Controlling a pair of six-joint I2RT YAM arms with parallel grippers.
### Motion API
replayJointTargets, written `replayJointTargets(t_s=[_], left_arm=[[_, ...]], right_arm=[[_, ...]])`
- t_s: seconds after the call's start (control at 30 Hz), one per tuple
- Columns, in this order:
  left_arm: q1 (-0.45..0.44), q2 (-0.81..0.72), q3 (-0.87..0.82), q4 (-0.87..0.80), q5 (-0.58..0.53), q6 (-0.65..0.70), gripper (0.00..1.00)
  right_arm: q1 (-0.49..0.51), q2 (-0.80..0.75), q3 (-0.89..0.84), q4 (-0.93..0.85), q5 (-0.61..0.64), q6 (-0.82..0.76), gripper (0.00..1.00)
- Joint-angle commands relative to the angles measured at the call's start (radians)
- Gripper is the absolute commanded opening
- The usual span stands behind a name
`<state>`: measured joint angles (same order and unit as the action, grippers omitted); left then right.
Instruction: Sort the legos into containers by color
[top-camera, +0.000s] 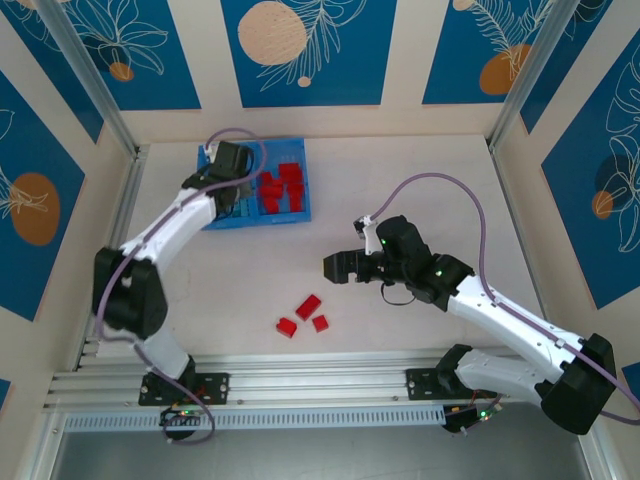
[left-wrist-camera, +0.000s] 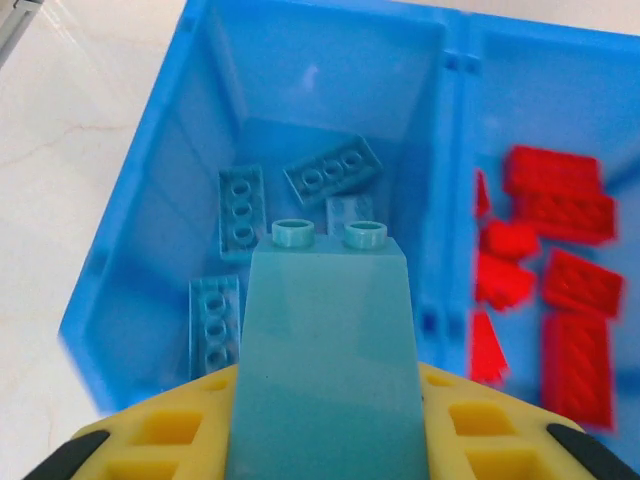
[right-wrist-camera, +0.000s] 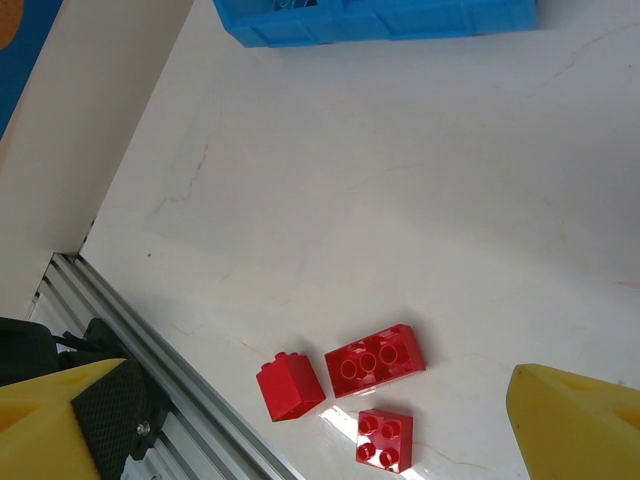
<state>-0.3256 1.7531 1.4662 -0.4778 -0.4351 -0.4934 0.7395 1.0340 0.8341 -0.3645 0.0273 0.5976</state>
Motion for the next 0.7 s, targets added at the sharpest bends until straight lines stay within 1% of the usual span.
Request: replayJointTargets(t_s=[0.0, 0.13, 0.2, 0.3, 0.37, 0.43, 0.53, 0.67], left_arm=[[0.062, 0.162, 0.140, 0.013, -0.001, 0.040, 0.27], [0.089, 0.353, 0.329, 0.017, -0.058, 0.097, 0.28], [0.102, 0.417, 0.405, 0.003, -0.071, 0.099, 0.38], [0.118, 0.458, 0.460, 0.001, -0.065, 0.102, 0.46], [0.123, 0.465, 0.487, -0.016, -0.065, 0.103, 0.48], [0.123, 0.449, 0.500, -0.052, -0.061, 0.086, 0.50], [0.122, 0.360, 0.424, -0.038, -0.005, 0.039, 0.49], [0.111, 0.125, 0.191, 0.047, 0.125, -0.050, 0.46]], right_arm=[[0.007, -0.034, 0.010, -0.034, 0.024, -0.009, 0.95], [0.008, -0.065, 0.020, -0.068, 0.039, -0.008, 0.95], [0.009, -0.084, 0.021, -0.085, 0.048, -0.004, 0.95], [0.011, -0.109, 0.017, -0.099, 0.052, 0.004, 0.95], [0.010, -0.121, 0.016, -0.106, 0.058, 0.008, 0.95], [0.009, -0.127, 0.013, -0.105, 0.065, 0.010, 0.95], [0.009, -0.120, 0.006, -0.084, 0.067, 0.013, 0.95], [0.008, -0.083, 0.003, -0.058, 0.071, 0.014, 0.95]])
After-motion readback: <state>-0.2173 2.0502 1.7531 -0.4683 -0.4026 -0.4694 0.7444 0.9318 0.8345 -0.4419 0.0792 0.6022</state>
